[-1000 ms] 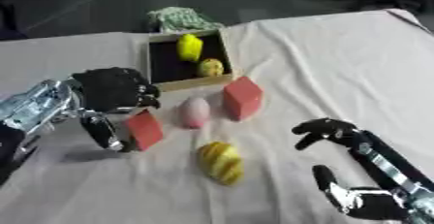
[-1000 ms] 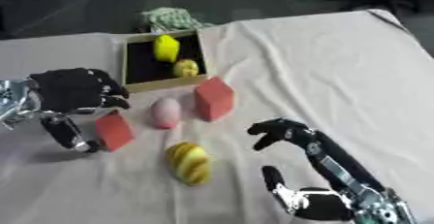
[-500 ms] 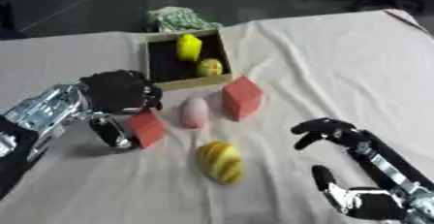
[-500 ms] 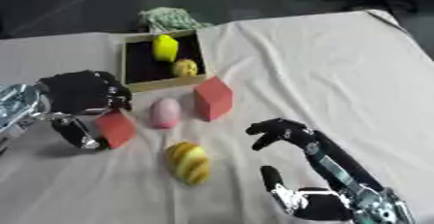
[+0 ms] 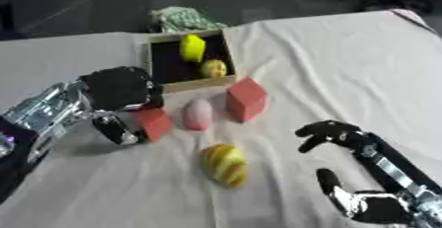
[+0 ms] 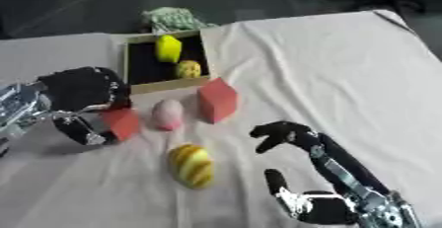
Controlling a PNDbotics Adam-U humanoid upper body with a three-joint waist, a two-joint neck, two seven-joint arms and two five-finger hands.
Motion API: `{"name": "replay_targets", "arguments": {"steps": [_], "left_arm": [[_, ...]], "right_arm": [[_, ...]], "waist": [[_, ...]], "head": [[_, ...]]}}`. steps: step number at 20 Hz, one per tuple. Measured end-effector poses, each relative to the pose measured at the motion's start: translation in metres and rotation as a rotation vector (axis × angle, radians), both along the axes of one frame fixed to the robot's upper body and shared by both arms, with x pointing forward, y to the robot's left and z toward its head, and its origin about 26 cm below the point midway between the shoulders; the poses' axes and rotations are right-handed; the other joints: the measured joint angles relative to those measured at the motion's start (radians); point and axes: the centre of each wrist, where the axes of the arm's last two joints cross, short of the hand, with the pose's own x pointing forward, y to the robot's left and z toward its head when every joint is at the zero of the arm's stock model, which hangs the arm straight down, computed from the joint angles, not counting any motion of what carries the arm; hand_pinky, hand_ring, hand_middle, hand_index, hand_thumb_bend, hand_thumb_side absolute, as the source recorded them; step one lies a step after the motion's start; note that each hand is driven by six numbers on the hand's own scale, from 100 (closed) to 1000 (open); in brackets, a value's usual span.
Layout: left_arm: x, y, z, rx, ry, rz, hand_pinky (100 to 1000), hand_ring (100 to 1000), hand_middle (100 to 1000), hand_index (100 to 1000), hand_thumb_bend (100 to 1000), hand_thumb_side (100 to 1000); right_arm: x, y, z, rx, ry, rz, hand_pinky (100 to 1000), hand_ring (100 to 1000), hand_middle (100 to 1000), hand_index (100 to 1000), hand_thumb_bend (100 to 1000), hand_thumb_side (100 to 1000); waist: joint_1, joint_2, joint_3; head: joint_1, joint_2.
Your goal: Pick up objects on the table and place them in the box.
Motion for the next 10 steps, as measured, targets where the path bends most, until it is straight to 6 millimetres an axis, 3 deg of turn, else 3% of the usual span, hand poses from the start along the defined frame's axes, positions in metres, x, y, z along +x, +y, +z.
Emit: {"name": "replay_targets", "arguments": {"steps": [7, 10], "left_arm": [[0.002, 0.008, 0.032, -0.191, -0.031, 0.092, 763, 690, 606, 600, 100, 226], [0.009, 0.004, 0.037, -0.274, -0.019, 0.17, 763, 693, 610, 610, 100, 228]], "right_arm": [[0.0, 0.0, 0.0, 0.0, 0.001, 0.0, 698, 682, 792, 909, 100, 432], [0.0, 0.0, 0.0, 0.0, 0.001, 0.0, 698, 682, 793, 910, 100, 432]], "waist": [[-0.001, -0.001, 0.002], [-0.001, -0.001, -0.001]], "head": [[-0.003, 0.0], [-0.003, 0.0]]}}
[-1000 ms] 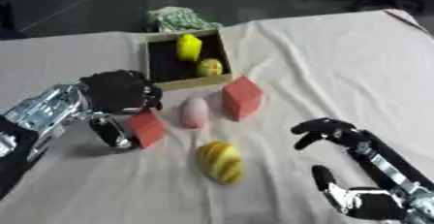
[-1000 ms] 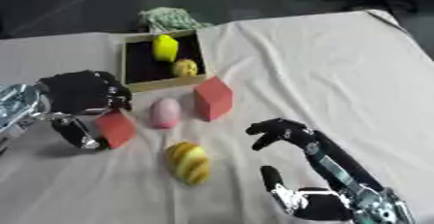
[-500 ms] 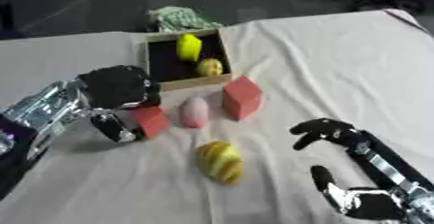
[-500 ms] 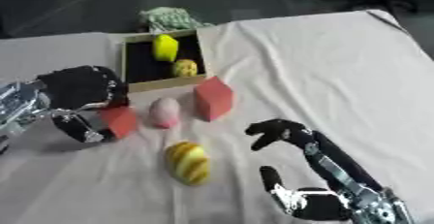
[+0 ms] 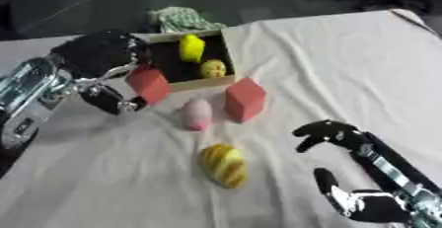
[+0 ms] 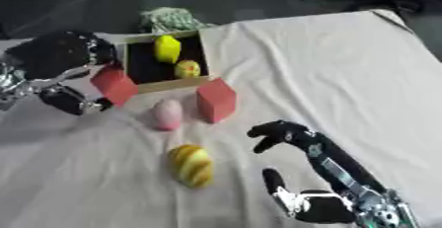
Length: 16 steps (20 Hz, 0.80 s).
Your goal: Pick up objects on the table and place them in the box.
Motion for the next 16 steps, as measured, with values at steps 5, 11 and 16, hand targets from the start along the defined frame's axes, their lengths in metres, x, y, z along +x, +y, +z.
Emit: {"name": "replay_targets", "arguments": {"steps": [5, 11, 16], "left_arm": [[0.017, -0.013, -0.006, -0.101, 0.049, 0.113, 765, 697, 616, 629, 100, 242], [0.037, -0.023, -0.023, -0.164, 0.098, 0.19, 770, 710, 634, 655, 100, 252], [0.047, -0.024, -0.038, -0.203, 0.11, 0.262, 771, 715, 650, 679, 100, 253]], "right_arm": [[0.0, 0.001, 0.0, 0.007, 0.002, 0.002, 697, 682, 792, 910, 100, 432], [0.0, 0.002, -0.001, 0.011, 0.005, 0.009, 697, 681, 792, 910, 100, 433], [0.0, 0.003, -0.001, 0.016, 0.007, 0.017, 697, 681, 792, 910, 100, 433]], "waist": [[-0.006, 0.0, -0.004], [-0.009, 0.0, -0.012], [-0.012, 0.0, -0.016]], "head": [[0.001, 0.0], [0.005, 0.001], [0.01, 0.001]]}}
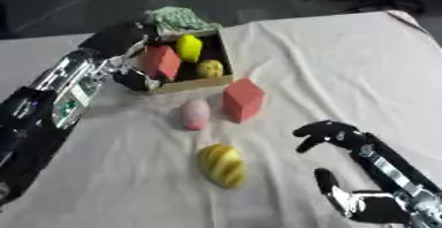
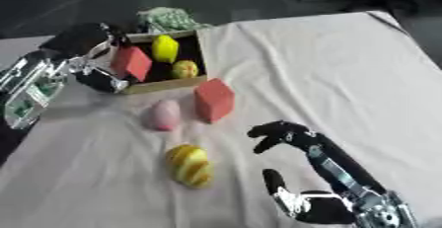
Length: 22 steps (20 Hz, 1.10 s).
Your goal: Pick up objects on the table and place them in the box.
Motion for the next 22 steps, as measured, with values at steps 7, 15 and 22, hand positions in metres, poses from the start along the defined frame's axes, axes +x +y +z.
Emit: {"name": "replay_targets", "arguments": {"steps": [7, 15, 22], "left_arm": [[0.006, 0.002, -0.011, -0.029, -0.009, 0.068, 778, 731, 686, 812, 100, 253], [0.005, -0.001, -0.012, -0.04, 0.006, 0.062, 802, 758, 737, 907, 100, 249], [0.002, -0.005, -0.009, -0.039, 0.026, 0.038, 822, 780, 775, 938, 100, 247]], "right_arm": [[0.0, 0.002, 0.0, 0.005, 0.001, 0.009, 697, 681, 791, 909, 100, 432], [0.0, 0.002, 0.0, 0.006, 0.003, 0.012, 697, 681, 790, 910, 100, 432], [0.0, 0.002, 0.0, 0.006, 0.003, 0.012, 697, 681, 790, 910, 100, 433]], "waist": [[-0.004, 0.001, -0.001], [-0.005, 0.001, -0.001], [-0.004, 0.001, 0.001]], "head": [[0.003, 0.0], [0.003, 0.0], [-0.001, 0.0]]}}
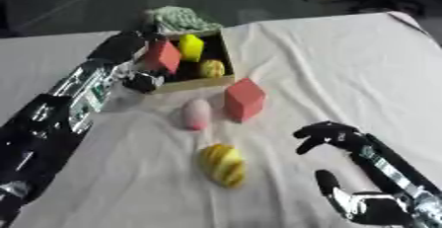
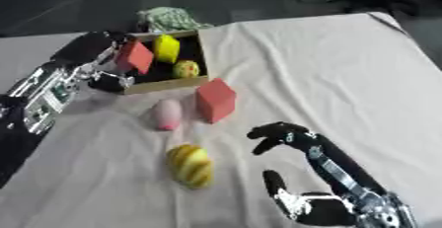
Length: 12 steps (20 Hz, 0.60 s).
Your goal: Pick up objects on the table and place them in the box.
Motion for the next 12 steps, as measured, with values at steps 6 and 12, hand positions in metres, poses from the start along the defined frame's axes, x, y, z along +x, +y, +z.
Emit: {"name": "replay_targets", "arguments": {"steps": [6, 12], "left_arm": [[-0.003, 0.0, 0.008, 0.021, 0.02, -0.015, 850, 812, 821, 966, 100, 399], [-0.007, -0.001, 0.015, 0.064, 0.058, -0.042, 867, 831, 851, 984, 120, 569]], "right_arm": [[0.0, 0.0, 0.0, 0.0, 0.0, 0.0, 697, 680, 790, 910, 100, 432], [0.0, 0.0, 0.0, 0.0, 0.0, 0.0, 697, 681, 789, 910, 100, 432]], "waist": [[0.001, 0.0, 0.003], [0.002, 0.0, 0.004]], "head": [[-0.001, 0.0], [-0.004, 0.0]]}}
